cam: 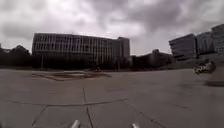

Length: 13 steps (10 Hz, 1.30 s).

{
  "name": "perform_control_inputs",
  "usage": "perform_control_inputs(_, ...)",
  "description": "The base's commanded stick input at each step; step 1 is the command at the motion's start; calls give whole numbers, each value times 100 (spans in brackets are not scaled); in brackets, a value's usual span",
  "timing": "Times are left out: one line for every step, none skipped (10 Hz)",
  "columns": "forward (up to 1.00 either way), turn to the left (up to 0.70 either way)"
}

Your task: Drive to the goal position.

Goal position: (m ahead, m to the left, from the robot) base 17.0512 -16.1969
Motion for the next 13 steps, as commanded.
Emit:
perform_control_inputs(100, 0)
perform_control_inputs(100, -20)
perform_control_inputs(100, -8)
perform_control_inputs(100, -3)
perform_control_inputs(100, -21)
perform_control_inputs(100, -26)
perform_control_inputs(100, -27)
perform_control_inputs(100, -27)
perform_control_inputs(100, -27)
perform_control_inputs(100, -27)
perform_control_inputs(100, -27)
perform_control_inputs(100, -27)
perform_control_inputs(100, -27)
